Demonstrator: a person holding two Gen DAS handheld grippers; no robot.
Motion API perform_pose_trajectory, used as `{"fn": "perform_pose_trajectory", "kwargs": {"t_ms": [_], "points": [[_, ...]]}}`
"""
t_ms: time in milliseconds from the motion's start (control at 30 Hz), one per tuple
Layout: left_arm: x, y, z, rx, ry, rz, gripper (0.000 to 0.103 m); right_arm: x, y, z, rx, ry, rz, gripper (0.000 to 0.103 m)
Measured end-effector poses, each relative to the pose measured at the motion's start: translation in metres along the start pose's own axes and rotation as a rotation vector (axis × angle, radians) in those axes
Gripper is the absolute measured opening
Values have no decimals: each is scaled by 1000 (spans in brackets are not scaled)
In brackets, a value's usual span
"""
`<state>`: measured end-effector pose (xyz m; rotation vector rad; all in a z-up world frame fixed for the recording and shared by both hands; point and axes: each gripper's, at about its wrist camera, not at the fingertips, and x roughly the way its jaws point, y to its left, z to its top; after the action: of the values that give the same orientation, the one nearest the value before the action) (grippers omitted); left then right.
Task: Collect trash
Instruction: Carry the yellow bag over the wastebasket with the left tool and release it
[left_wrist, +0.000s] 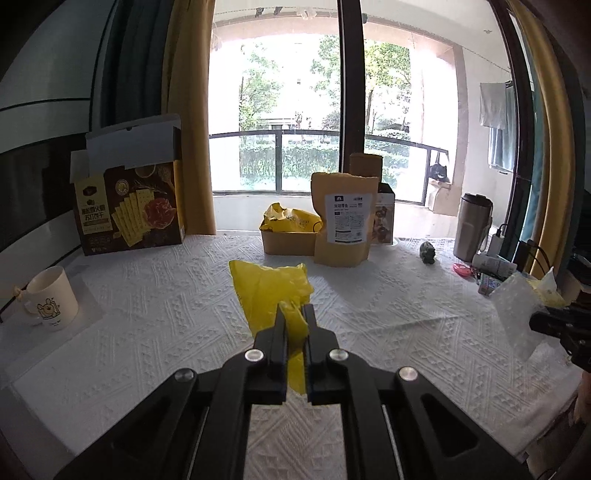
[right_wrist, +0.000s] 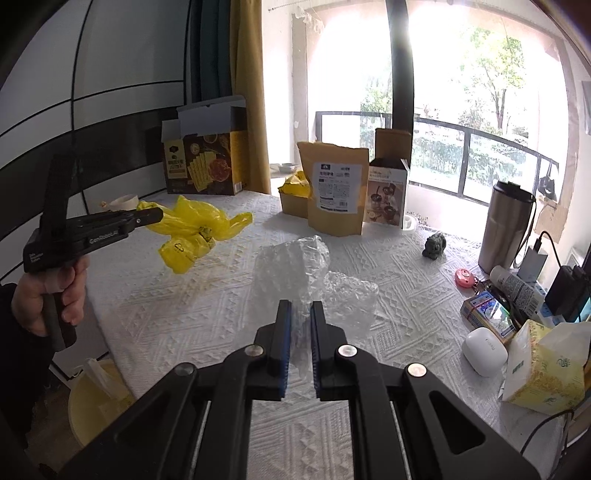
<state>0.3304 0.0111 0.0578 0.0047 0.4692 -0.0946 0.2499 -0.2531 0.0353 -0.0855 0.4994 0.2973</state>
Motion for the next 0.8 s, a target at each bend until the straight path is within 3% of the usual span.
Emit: {"fn": "perform_pose_trajectory", "kwargs": {"t_ms": [300,533,800], "points": [[-89,13,-21,13,-9,23,6,-43,39,1,-44,-39,24,9],[-151,30,-57,13,40,66,6,-75,68,-2,-66,-64,48,9],[-193,48,-101,-28,118,102,6,-99,97,-10,-76,-86,96,9]]}}
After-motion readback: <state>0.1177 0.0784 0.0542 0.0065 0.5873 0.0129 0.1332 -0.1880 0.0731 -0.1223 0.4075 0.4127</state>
